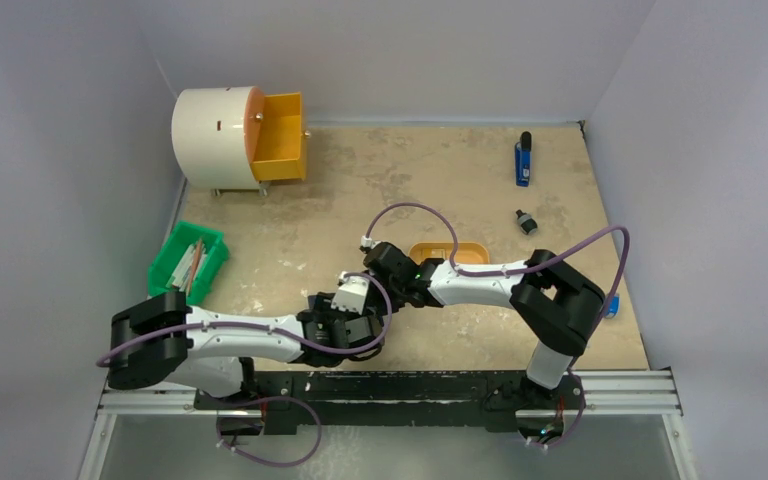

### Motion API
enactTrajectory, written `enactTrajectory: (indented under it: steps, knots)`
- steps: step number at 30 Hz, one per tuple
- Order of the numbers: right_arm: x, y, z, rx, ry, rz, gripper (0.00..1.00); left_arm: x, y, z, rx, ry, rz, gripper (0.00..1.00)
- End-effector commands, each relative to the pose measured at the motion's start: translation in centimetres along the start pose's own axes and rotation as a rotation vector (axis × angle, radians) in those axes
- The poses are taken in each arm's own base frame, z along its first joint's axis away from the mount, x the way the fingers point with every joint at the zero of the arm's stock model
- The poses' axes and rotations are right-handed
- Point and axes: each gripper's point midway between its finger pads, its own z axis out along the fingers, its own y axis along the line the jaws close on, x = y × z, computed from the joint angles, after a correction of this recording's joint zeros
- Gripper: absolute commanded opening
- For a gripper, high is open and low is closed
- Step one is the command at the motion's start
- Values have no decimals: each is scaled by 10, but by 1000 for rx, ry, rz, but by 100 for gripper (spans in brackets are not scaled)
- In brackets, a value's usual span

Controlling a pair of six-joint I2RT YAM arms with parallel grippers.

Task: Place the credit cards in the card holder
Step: Open the card holder at the center of the board.

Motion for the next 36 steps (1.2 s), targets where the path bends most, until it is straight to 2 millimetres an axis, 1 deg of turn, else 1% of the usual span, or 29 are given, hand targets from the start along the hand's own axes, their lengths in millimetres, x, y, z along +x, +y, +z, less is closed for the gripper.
enactTrajectory:
  steps: [1, 4, 7, 11, 15, 20, 22, 26, 32, 36]
  knots:
    - [3, -7, 5, 34, 9, -13, 22, -19, 3, -2, -63, -66, -33, 71]
    - [3, -6, 4, 33, 9, -13, 22, -28, 9, -4, -99, -101, -53, 69]
    - [3, -7, 4, 33, 8, -12, 22, -35, 12, -7, -99, -134, -95, 68]
    - [4, -7, 5, 31, 7, -10, 22, -39, 17, -9, -102, -166, -138, 64]
    - [5, -7, 5, 31, 10, -9, 22, -33, 25, -6, -146, -165, -154, 59]
    - [5, -7, 5, 31, 9, -10, 22, -28, 33, -5, -161, -173, -224, 53]
    - [4, -7, 5, 32, 8, -9, 22, -26, 37, -6, -166, -178, -263, 47]
    - [2, -8, 4, 40, -4, -10, 21, -26, 47, -10, -182, -197, -350, 38]
    - [-2, -9, 5, 48, -18, -15, 20, -28, 60, -15, -194, -232, -436, 34]
    - [-1, -10, 6, 50, -15, -15, 20, -27, 57, -12, -197, -234, -446, 33]
